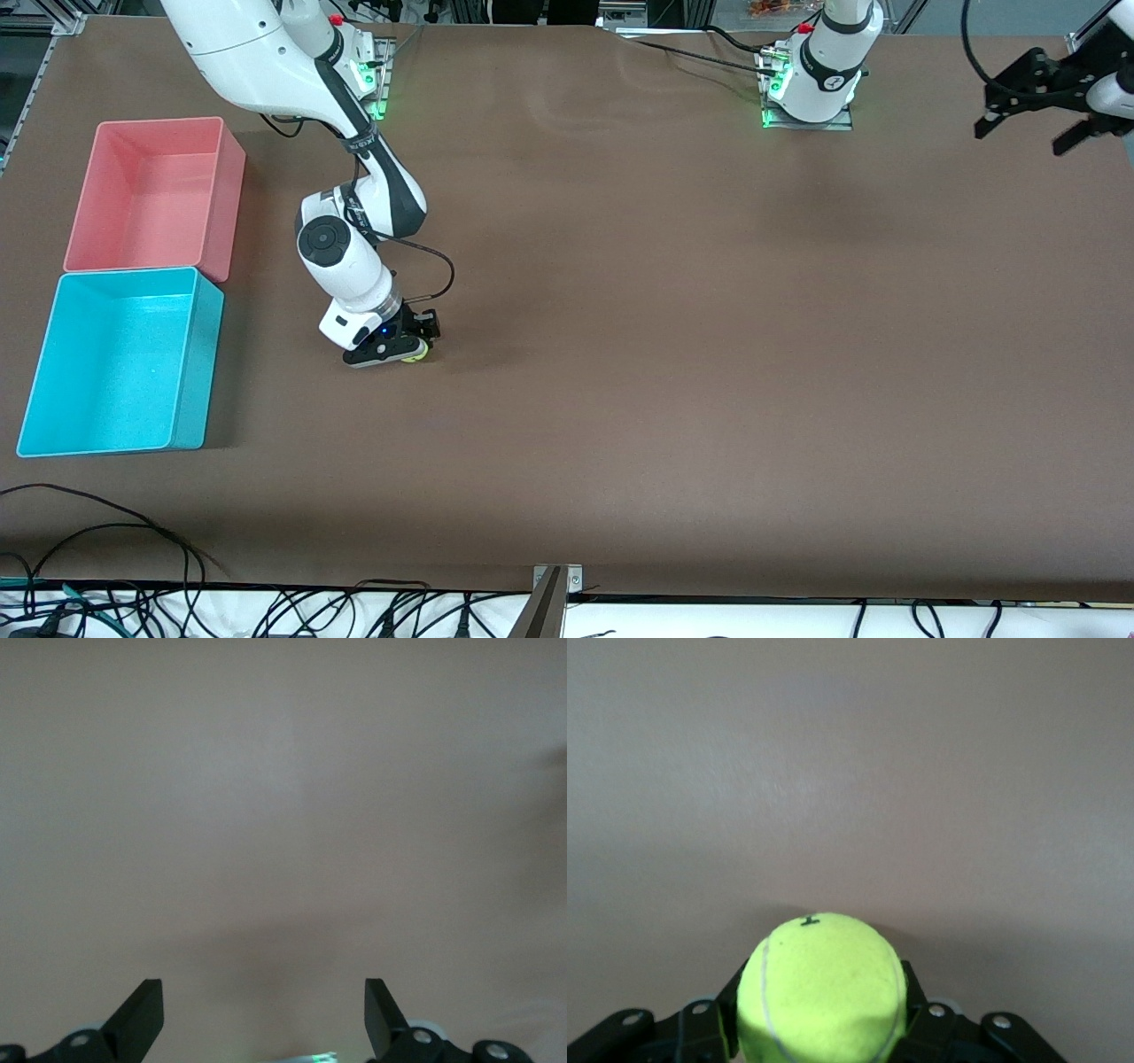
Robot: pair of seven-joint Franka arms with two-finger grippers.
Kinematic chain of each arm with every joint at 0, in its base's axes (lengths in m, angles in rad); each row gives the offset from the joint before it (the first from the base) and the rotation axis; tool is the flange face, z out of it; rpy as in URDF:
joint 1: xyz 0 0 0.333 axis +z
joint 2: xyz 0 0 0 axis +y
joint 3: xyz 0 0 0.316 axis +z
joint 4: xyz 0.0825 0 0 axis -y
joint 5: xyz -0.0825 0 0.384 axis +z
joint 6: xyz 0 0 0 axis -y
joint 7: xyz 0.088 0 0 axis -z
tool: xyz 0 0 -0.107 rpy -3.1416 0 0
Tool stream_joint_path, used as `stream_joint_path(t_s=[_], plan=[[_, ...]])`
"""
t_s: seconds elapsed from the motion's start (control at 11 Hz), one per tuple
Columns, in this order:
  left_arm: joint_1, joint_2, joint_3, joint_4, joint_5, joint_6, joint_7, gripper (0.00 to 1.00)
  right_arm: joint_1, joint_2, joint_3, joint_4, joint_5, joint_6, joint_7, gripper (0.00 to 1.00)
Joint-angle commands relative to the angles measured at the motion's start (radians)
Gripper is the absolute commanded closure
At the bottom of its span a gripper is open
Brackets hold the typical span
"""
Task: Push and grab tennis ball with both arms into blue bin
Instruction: 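Carry the tennis ball with the right gripper over the blue bin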
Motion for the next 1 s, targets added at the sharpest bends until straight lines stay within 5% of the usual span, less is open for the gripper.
stream_joint_path(t_s=[0.0,0.27,0.55,0.91], plan=[[-0.068,0.087,-0.013,0.130,0.040,-0.096,-0.336,0.00,-0.004,-0.038,-0.020,0.056,0.003,-0.131,-0.051,0.71],[-0.020,0.143,-0.032,0.192,0.039,-0.107,-0.337,0.00,-0.004,-0.148,-0.116,0.080,0.003,-0.390,-0.191,0.70],[0.054,0.166,-0.116,0.198,0.096,-0.118,-0.331,0.00,-0.007,-0.219,-0.277,0.078,0.012,-0.602,-0.433,0.71],[0.054,0.203,-0.139,0.261,0.123,-0.158,-0.325,0.00,-0.062,-0.222,-0.436,0.073,0.035,-0.719,-0.753,0.71]])
